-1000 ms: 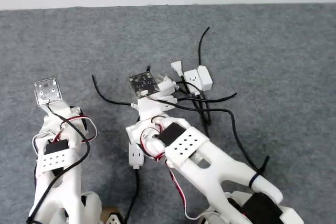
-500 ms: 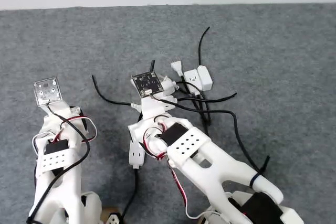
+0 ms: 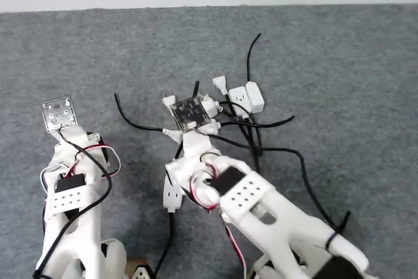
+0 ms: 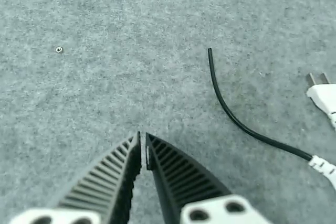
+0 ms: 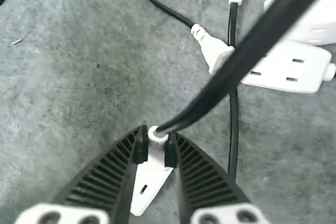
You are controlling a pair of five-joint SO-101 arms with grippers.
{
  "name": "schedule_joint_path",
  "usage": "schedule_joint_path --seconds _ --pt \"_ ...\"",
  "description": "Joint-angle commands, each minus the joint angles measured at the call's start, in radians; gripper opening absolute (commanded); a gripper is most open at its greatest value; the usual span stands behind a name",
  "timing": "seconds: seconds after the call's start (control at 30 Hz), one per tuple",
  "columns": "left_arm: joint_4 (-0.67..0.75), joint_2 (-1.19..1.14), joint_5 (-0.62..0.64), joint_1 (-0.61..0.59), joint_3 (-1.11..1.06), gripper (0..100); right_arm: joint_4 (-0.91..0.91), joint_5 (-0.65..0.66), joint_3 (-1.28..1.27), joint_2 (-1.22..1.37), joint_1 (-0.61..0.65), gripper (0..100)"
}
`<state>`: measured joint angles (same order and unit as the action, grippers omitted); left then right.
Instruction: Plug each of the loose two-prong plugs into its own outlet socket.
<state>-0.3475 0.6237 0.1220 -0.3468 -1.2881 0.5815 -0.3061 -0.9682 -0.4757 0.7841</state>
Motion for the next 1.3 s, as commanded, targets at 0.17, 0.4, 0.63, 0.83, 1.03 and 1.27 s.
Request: schedule_joint_path --seconds 0.17,0.4,0.63,0.83,1.03,1.27 --pt "0.029 0.015 0.009 -0.009 0.008 1 -0.065 0.124 -0.104 -0.104 -0.012 0.8" --pt "0.017 0.015 0.008 -0.003 0.008 1 -0.062 0.135 -0.086 -0.122 -0.024 0.8" --pt "-0.155 0.023 -0.192 0.114 0.013 1 0.084 0.199 -0.044 -0.309 -0.114 0.8" --pt "-0.376 0.025 -0.140 0.193 0.081 1 0.219 0.238 0.023 -0.321 -0.226 0.8" --pt "-0.783 0.021 -0.089 0.436 0.251 6 0.231 0.236 0.107 -0.174 -0.326 0.8" --pt "-0.707 0.017 0.114 0.664 0.197 23 0.232 0.236 0.137 -0.120 -0.341 0.8"
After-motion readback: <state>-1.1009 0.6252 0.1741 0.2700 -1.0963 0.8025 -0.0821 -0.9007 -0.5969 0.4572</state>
